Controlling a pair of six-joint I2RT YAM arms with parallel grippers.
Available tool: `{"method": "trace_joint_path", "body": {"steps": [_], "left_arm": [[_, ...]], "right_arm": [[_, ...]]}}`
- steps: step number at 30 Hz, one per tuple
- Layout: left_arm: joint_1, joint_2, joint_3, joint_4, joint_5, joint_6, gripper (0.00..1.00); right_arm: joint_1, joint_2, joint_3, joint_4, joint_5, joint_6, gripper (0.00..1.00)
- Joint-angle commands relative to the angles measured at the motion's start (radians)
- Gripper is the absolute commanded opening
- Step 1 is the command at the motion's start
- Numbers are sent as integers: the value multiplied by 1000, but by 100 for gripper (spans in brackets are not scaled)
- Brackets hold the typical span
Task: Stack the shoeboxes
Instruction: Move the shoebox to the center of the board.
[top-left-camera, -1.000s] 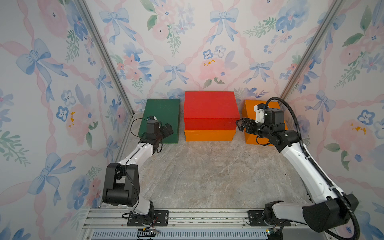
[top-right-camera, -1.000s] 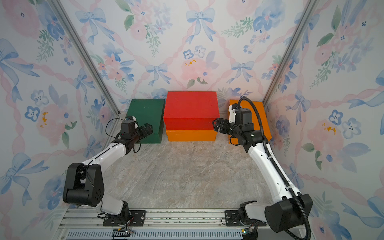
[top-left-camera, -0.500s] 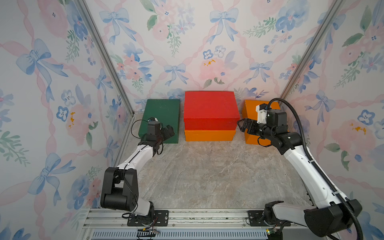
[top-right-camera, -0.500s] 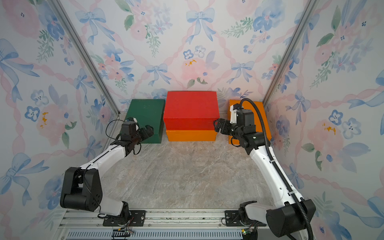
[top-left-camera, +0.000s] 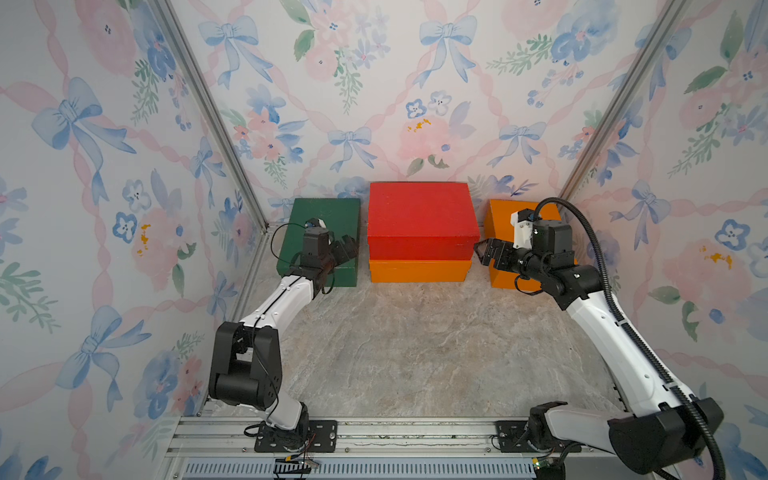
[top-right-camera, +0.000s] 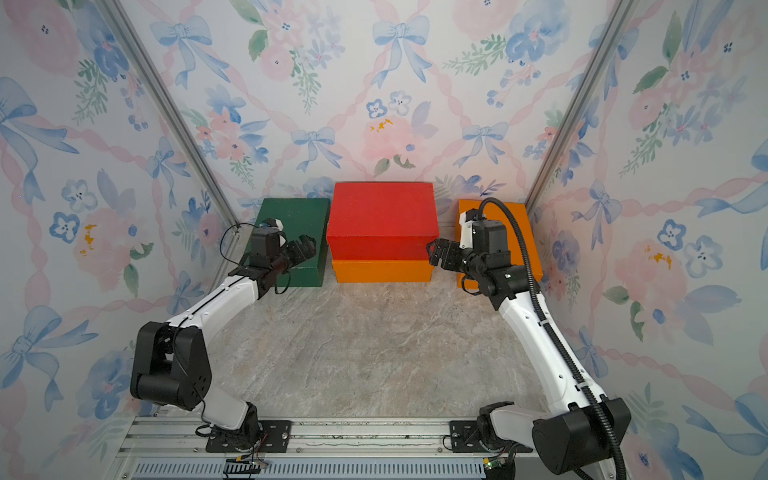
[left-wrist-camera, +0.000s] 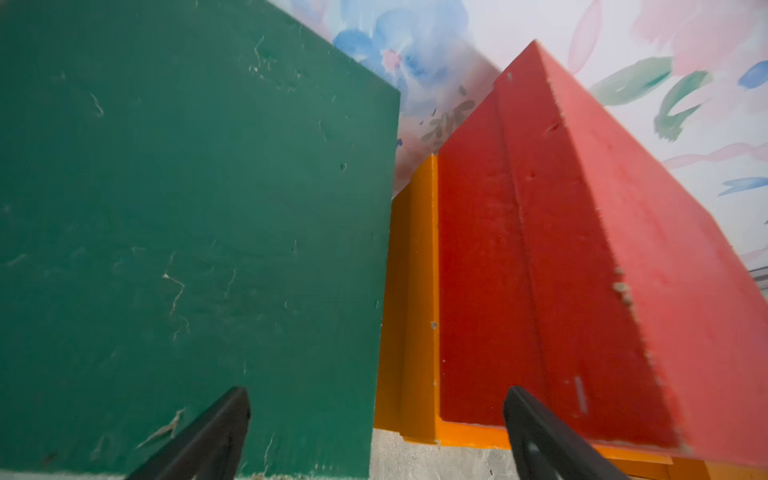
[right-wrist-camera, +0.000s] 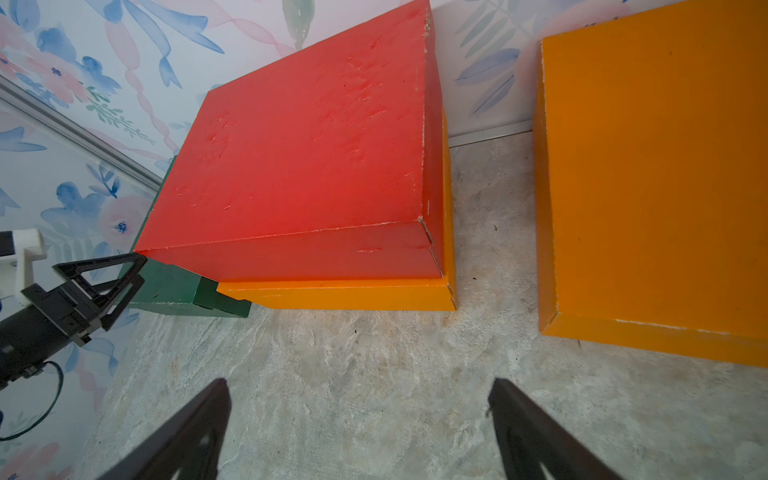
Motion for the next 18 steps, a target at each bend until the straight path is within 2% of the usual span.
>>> {"method": "trace_joint_path", "body": {"steps": [1,18], "left_arm": [[1,17,16,-10,-17,1,98],[18,0,-60,-10,-66,8,98]], "right_arm": [[-12,-20,-22,-8,11,-20,97],[-33,-13,-50,-3,1,-14,97]]}}
